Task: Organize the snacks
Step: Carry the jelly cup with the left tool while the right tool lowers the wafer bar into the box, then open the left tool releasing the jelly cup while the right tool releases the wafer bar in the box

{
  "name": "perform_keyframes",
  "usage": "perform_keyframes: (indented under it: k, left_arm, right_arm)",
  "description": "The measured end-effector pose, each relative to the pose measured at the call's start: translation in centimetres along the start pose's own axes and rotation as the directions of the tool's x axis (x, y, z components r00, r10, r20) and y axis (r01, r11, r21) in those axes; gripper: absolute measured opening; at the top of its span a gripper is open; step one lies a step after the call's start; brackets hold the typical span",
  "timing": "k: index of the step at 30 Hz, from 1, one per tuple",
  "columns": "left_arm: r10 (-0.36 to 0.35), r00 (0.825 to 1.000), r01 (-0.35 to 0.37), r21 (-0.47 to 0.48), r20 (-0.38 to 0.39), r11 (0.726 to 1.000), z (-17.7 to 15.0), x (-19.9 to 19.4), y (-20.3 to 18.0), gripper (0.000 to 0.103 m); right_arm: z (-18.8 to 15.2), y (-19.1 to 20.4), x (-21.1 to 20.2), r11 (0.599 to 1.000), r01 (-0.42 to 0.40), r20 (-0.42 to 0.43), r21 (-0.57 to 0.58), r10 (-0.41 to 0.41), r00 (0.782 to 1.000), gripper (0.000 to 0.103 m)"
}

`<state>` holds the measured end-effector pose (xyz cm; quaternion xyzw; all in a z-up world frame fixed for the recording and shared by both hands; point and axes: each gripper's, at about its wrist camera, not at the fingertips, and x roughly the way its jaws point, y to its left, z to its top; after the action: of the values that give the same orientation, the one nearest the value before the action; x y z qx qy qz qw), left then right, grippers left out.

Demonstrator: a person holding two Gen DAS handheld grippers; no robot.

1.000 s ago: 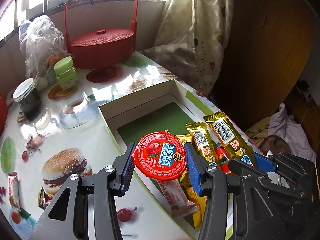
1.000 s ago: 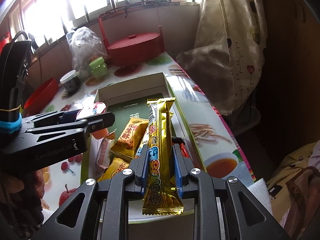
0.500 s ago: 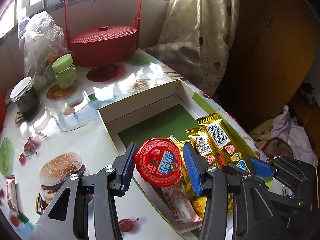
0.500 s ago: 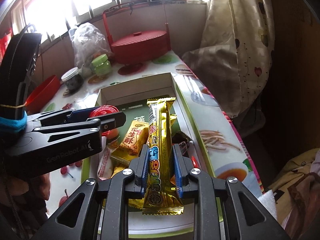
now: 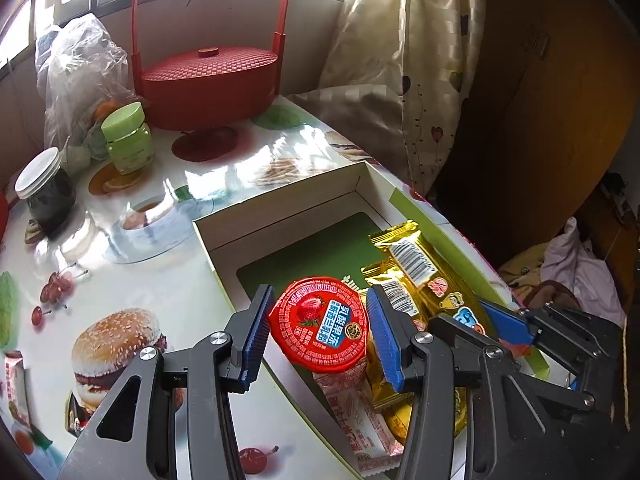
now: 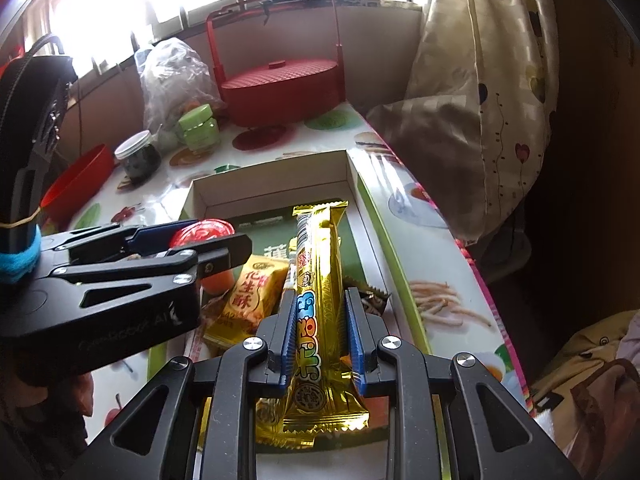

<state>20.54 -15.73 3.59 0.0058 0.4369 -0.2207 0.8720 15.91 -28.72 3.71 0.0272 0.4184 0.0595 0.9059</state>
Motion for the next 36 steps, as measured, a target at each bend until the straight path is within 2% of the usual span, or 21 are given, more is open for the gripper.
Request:
perform_keyframes:
  k: [9,16,18,22,36]
  left_arm:
    - [-0.026,1.0,0.026,-0.034,-0.004,0.999,0.2,-0.1,0.2,0.049]
    - [-0.043,0.999,0.043,-0.04,-0.01,0.998,0.2,-0.2,0.2,0.05]
    - [-0.046,0.999,0.046,-0.036,-0.01,0.998,0.2,-0.3,0.1,0.058]
    - [-0.06,0.998,0.06,-0.03,-0.01,0.998,0.0,-0.5,-0.2,0.059]
    - [-0.054,0.998,0.055,-0.018,0.027,0.998,-0.5,-3.0,-0.6,0.059]
  right_arm:
    - [0.2,0.0,0.3,1.0,-0.009,0.016,0.0,0.009,1.0,0.026]
    - [0.2,0.2,0.1,1.0,0.004,0.024,-0.005,-0.004,1.0,0.041]
    - [0.2,0.1,0.0,1.0,0.009,0.023,-0.004,-0.009,1.0,0.043]
    - [0.1,-0.1,-0.1,1.0,0.018,0.026,0.008,-0.019,0.999,0.048]
    - [-0.6,-0.2,-1.6,0.999,0.026,0.036,0.028,-0.027,0.999,0.052]
